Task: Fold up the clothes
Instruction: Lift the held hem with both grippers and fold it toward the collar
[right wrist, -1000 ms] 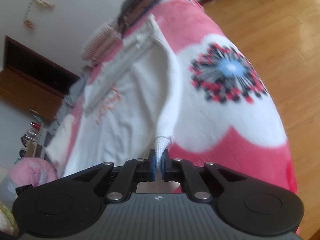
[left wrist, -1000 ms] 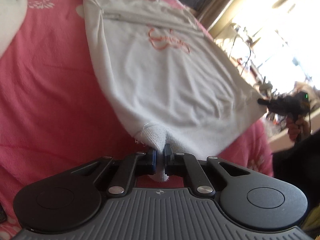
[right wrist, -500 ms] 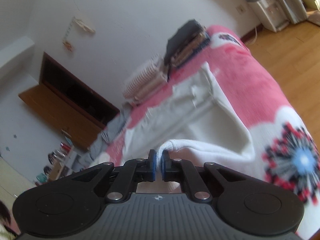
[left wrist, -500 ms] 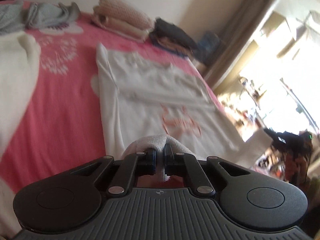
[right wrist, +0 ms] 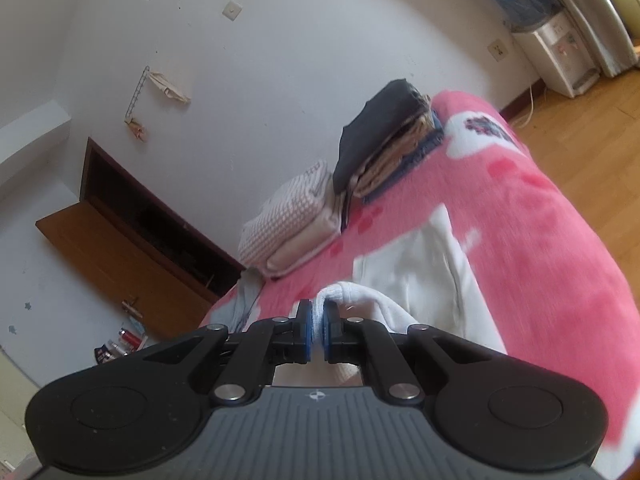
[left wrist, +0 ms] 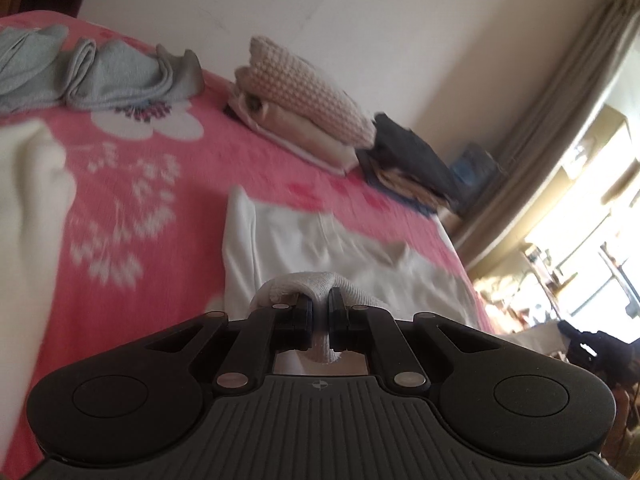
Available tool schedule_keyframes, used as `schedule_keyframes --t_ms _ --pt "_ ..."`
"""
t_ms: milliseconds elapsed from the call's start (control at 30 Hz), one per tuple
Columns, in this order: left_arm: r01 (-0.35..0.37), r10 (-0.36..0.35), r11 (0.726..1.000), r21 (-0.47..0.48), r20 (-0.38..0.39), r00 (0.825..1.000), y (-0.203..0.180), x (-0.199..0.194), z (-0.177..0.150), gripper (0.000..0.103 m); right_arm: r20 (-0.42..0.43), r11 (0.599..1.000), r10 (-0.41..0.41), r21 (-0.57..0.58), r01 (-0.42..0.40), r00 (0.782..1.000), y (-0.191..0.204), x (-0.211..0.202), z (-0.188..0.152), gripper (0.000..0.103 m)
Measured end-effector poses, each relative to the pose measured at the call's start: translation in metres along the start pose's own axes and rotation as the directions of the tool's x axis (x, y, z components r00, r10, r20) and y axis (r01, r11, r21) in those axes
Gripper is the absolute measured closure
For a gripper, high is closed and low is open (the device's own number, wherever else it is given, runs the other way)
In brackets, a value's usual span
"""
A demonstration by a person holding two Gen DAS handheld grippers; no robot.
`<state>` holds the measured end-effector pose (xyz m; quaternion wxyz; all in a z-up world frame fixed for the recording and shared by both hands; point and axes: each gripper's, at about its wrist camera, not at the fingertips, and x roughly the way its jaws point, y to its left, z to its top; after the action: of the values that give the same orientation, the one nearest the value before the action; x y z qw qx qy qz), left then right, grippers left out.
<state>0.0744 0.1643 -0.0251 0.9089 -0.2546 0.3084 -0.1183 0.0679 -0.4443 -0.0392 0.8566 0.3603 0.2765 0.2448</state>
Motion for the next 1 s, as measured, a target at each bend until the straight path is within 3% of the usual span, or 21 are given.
schedule_keyframes --t_ms 300,500,600,700,767,800,833,933,1000 --pt "-0.067 0.071 0.994 -0.089 0.048 0.996 0.019 0.067 0.049 0.098 0.020 1.000 -0.007 -0.009 0.007 1.000 -0.018 0.091 0.051 0.098" --pt "-0.136 0.133 0.985 -0.103 -0.036 0.990 0.036 0.114 0.051 0.098 -0.002 0.993 -0.082 0.088 0.082 0.997 -0.058 0.149 0.058 0.098" --pt "-0.125 0.110 0.968 -0.219 -0.083 0.991 0.056 0.129 0.050 0.096 -0.054 0.970 -0.136 0.195 0.144 0.989 -0.087 0.173 0.055 0.098" --pt "-0.080 0.068 0.926 -0.369 -0.047 0.997 0.071 0.129 0.052 0.094 -0.098 0.936 -0.125 0.318 0.150 0.987 -0.112 0.187 0.056 0.096" --pt "-0.049 0.036 0.886 -0.460 -0.037 0.999 0.080 0.132 0.052 0.086 -0.106 0.915 -0.105 0.380 0.138 0.989 -0.121 0.192 0.059 0.092" --pt "-0.037 0.023 0.860 -0.508 -0.033 0.999 0.085 0.134 0.051 0.083 -0.103 0.900 -0.092 0.417 0.127 0.990 -0.125 0.194 0.061 0.085" --pt "-0.024 0.013 0.829 -0.559 -0.024 1.000 0.091 0.135 0.051 0.079 -0.088 0.881 -0.077 0.460 0.109 0.993 -0.130 0.193 0.062 0.067" --pt "0.048 -0.005 0.703 -0.709 0.063 0.998 0.110 0.129 0.047 0.070 -0.008 0.802 -0.028 0.596 0.027 1.000 -0.144 0.187 0.065 0.036" --pt "0.042 0.021 0.694 -0.719 0.079 0.997 0.112 0.120 0.046 0.067 0.041 0.754 -0.014 0.656 -0.016 0.999 -0.152 0.180 0.068 0.027"
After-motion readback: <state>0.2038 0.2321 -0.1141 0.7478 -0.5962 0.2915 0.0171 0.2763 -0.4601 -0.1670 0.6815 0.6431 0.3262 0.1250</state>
